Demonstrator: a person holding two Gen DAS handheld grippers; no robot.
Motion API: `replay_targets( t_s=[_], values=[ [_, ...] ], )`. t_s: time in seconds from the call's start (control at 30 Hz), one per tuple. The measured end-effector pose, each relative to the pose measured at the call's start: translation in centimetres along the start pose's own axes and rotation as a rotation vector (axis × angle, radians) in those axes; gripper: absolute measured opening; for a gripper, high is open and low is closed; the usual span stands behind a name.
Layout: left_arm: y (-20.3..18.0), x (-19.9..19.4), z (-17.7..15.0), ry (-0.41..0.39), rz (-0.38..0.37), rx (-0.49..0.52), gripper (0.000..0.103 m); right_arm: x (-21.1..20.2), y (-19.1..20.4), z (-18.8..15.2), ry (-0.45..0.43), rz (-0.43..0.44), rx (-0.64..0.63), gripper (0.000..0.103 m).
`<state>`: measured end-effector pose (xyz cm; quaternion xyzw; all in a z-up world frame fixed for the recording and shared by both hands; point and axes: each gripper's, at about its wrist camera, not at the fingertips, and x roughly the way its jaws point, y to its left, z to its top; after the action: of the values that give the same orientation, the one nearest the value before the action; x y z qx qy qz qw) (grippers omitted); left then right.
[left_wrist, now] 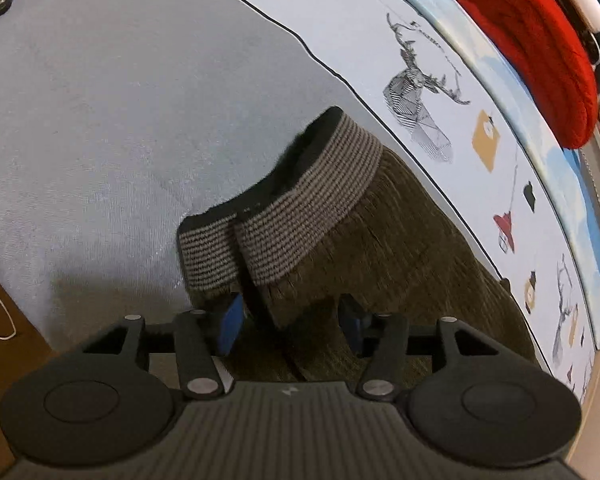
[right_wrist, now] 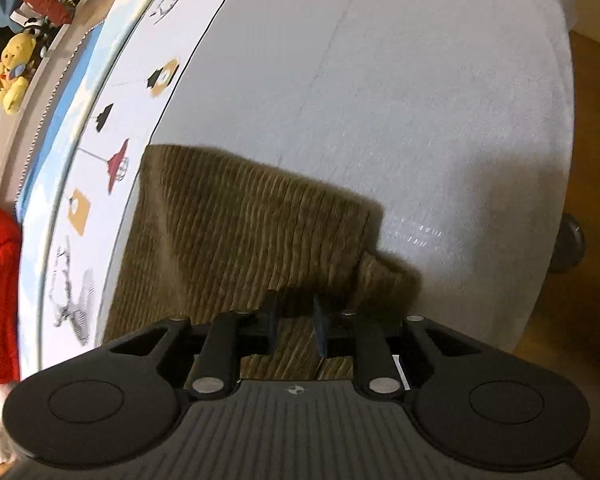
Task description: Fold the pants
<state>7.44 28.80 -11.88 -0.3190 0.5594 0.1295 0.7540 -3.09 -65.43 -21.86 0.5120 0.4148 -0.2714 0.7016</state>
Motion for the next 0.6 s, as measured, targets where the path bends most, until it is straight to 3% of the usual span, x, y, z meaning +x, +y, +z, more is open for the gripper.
replay_targets(
  t_s=[0.23, 0.47, 0.5, 0.6],
  values=[
    [-0.4, 0.3, 0.3, -0.021, -0.001, 0.011, 0.058, -0.8, 0.9, -0.7, -0.046, -0.149, -0.084, 0.019],
    [-1.1, 0.6, 0.3, -0.041, 0.024, 0.026, 0.055, 0.2, 1.2, -0.5, -0.044, -0.147, -0.111, 0.02],
    [-1.1, 0.6, 0.2, -0.045, 0.029, 0.03, 0.051, 0.2, 1.3, -0.5, -0.046, -0.145, -0.127, 0.02],
    [-1.1, 0.2, 0.2, -0.065, 0.06, 0.049, 0.026, 0.3, 1.8, -0.7, -0.057, -0.143, -0.18, 0.017]
  ],
)
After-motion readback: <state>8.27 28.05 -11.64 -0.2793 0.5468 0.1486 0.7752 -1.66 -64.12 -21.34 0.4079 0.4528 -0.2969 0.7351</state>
